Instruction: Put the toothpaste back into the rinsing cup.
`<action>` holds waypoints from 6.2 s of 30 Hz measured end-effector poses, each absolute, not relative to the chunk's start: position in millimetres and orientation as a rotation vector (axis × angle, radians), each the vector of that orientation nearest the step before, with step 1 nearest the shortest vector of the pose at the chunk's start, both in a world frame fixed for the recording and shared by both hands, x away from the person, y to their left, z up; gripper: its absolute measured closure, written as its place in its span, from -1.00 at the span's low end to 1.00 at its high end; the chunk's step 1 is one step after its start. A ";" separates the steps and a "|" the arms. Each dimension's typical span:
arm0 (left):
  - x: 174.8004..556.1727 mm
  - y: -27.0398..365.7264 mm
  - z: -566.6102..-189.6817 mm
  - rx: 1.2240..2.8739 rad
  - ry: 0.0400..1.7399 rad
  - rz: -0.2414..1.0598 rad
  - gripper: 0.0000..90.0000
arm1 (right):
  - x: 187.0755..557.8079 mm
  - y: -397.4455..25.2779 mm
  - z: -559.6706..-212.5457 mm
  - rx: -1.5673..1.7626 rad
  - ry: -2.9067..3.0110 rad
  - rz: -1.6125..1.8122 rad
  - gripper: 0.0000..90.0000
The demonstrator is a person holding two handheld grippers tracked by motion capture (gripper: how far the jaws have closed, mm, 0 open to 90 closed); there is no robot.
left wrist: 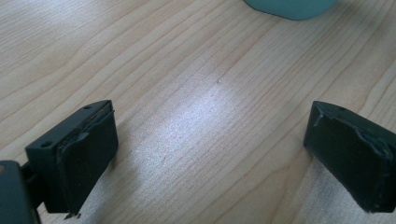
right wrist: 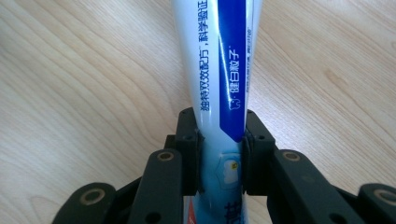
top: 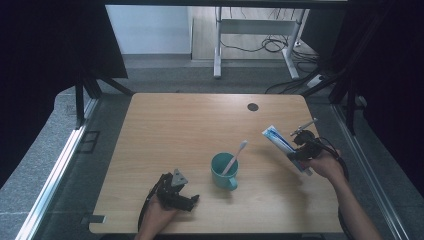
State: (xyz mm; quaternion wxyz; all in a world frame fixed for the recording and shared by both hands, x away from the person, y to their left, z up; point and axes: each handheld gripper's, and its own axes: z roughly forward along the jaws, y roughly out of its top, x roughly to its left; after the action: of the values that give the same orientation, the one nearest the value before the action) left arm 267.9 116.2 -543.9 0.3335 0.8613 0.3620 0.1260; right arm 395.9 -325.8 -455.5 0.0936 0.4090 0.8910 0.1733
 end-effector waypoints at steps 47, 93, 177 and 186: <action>268.1 116.3 -544.0 2.249 0.942 0.332 -0.93 | 314.0 -301.4 -438.0 1.072 2.451 1.063 0.61; 268.0 116.2 -543.8 2.248 0.946 0.328 -0.93 | 303.2 -234.9 -401.2 0.885 2.481 1.321 0.61; 268.0 116.1 -544.2 2.245 0.945 0.332 -0.93 | 335.2 -128.7 -436.7 0.806 2.474 1.386 0.60; 268.0 116.1 -544.2 2.245 0.945 0.332 -0.93 | 334.0 -128.1 -449.4 0.815 2.485 1.372 0.60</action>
State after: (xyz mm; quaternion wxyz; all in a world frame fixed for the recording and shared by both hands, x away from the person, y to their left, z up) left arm 268.0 116.1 -544.2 0.3352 0.8604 0.3622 0.1273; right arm 334.0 -128.1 -449.4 0.0938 0.2749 0.8377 0.4624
